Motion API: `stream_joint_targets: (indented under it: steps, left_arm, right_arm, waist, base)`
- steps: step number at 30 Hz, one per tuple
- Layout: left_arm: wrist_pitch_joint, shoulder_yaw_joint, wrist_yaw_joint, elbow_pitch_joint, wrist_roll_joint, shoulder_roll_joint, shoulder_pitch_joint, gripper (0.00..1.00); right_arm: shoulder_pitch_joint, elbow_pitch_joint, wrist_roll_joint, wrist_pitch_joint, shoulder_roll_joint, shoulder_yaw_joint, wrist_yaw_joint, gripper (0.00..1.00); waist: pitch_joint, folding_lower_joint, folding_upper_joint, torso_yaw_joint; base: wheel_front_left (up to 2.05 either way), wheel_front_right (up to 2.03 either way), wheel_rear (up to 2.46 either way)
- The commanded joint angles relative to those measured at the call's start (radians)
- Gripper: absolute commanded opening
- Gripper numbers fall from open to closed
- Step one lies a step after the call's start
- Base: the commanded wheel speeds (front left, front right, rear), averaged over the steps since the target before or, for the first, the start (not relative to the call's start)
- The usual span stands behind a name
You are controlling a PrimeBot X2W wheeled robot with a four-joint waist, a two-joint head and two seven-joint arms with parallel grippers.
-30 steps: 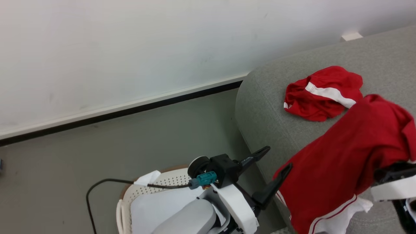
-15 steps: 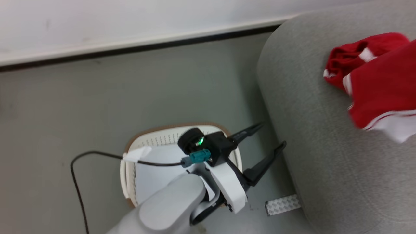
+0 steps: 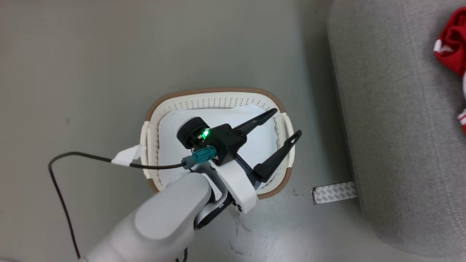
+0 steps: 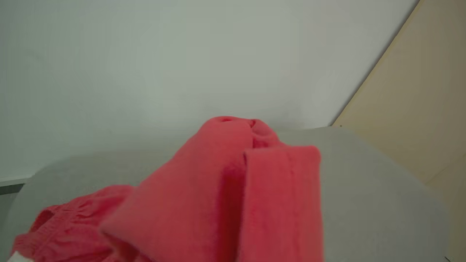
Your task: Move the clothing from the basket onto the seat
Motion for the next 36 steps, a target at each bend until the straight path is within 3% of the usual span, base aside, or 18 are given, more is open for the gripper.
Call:
stream_joint_targets:
  steps: [1,8,10,14,15,16,23,30,36]
  left_arm:
    - [0.000,0.006,-0.003,-0.002,0.003,0.015,-0.012,1.00]
    - [0.000,0.020,-0.001,-0.003,0.008,0.015,-0.016,1.00]
    - [0.000,0.022,0.000,-0.001,0.008,0.012,-0.015,1.00]
    - [0.000,0.026,0.000,0.004,0.007,0.006,-0.006,1.00]
    - [0.000,0.027,0.000,0.006,0.006,0.003,-0.001,1.00]
    - [0.000,0.030,0.000,0.009,0.004,0.001,0.004,1.00]
    - [0.000,0.056,0.001,0.047,-0.011,-0.036,0.058,1.00]
    - [0.000,0.101,-0.001,0.077,-0.035,-0.070,0.153,1.00]
    - [0.000,0.162,-0.002,0.083,-0.050,-0.087,0.247,1.00]
  right_arm:
    - [-0.017,0.030,-0.012,0.015,0.012,0.002,-0.002,0.00]
    - [-0.041,0.155,-0.081,0.211,0.059,0.059,-0.002,0.00]
    - [-0.051,0.160,-0.097,0.291,0.067,0.083,-0.002,0.06]
    - [-0.054,0.164,-0.124,0.404,0.087,0.079,-0.002,0.49]
    - [-0.052,0.157,-0.135,0.431,0.094,0.079,-0.002,0.87]
    - [-0.052,0.148,-0.147,0.455,0.097,0.071,-0.002,1.00]
    - [0.014,0.102,-0.211,0.655,0.109,0.069,-0.002,1.00]
    - [0.119,-0.022,-0.136,0.839,0.070,0.166,-0.002,1.00]
    - [0.209,-0.179,-0.051,0.823,0.028,0.229,-0.002,1.00]
  waist:
    - [0.030,-0.0003,0.0000,0.017]
    - [0.042,-0.0003,0.0000,0.021]
    - [0.040,-0.0003,0.0000,0.021]
    - [0.027,-0.0003,0.0000,0.020]
    - [0.020,-0.0003,0.0000,0.019]
    - [0.011,-0.0003,0.0000,0.019]
    - [-0.124,-0.0003,0.0000,0.035]
    - [-0.301,-0.0003,0.0000,0.046]
    - [-0.444,-0.0003,0.0000,0.062]
  base:
    - [0.00,0.00,0.00]
    - [0.00,0.00,0.00]
    - [0.00,0.00,0.00]
    - [0.00,0.00,0.00]
    - [0.00,0.00,0.00]
    - [0.00,0.00,0.00]
    - [0.00,0.00,0.00]
    - [0.00,0.00,0.00]
    - [0.00,0.00,0.00]
